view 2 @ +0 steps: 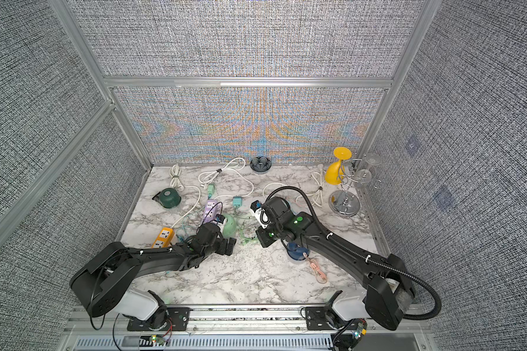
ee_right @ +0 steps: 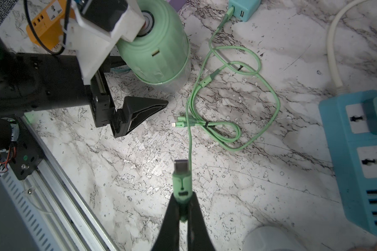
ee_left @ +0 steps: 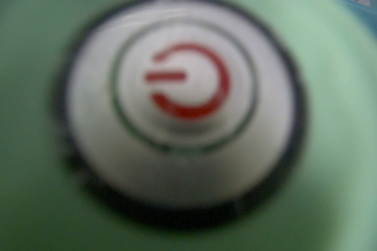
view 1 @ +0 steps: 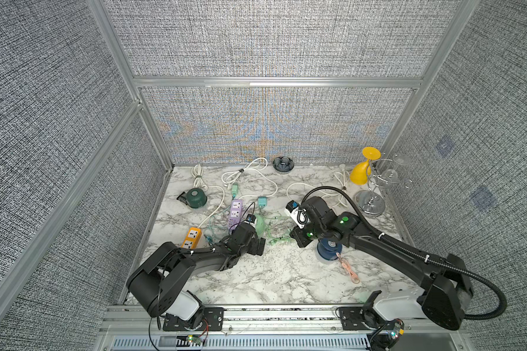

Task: Charge the cordless meat grinders
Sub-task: Pick up the cordless meat grinder at the center of the board.

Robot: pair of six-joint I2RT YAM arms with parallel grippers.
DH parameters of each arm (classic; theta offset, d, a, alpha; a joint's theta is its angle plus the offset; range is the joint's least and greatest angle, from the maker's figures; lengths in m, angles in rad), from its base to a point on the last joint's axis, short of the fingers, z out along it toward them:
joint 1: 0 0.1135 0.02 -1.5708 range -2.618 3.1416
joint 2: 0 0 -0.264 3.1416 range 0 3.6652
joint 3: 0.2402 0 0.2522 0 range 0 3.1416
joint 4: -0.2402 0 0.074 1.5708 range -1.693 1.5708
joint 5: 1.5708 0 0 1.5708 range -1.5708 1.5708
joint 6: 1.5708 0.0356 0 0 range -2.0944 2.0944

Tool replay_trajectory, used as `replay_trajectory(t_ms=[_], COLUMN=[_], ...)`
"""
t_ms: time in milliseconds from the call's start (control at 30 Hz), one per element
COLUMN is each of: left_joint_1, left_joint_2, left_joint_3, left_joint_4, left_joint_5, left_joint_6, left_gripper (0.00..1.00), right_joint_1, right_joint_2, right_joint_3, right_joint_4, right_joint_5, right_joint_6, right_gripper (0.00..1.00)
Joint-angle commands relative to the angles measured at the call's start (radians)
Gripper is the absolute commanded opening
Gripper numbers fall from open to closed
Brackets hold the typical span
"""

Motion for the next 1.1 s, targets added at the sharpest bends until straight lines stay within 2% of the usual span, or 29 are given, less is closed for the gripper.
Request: replay_trajectory(t_ms=[0,133,367,700,833,1067], left_joint_1=[0.0,0.0,0.0,0.0,0.0,-0.001], left_joint_2=[0.017,0.017,0.063,0.132,0.147,0.1], left_joint_3=[-0.029,-0.057,-0.038,-0.023,-0.019,-0.02], left_joint_4=[0.168,0.26,0.284,0.3,0.299,0.257], left_joint_5=[-0.041,-0.043,-0.043,-0.108,-0.102,-0.064], left_joint_6=[0.047,0.069,0.113,0.096,0.098,0.117], left_gripper=[0.99,0.99,0.99,0.98,0.94,0.78], right_joint_1=[-0.002,-0.006,-0.007,-0.009,-0.009,-0.009], right_joint_2=[-0.007,-0.005,0.001,0.014,0.015,0.026], right_joint_3=[0.004,0.009,0.022,0.037,0.041,0.072], right_joint_4=[-0.009,-0.015,-0.015,-0.024,-0.029,-0.06], right_joint_5=[-0.014,-0.021,-0.031,-0.039,-0.039,-0.074], right_joint_6=[0.005,0.007,0.008,0.005,0.005,-0.005], right_gripper=[0.0,0.0,0.0,0.0,0.0,0.0])
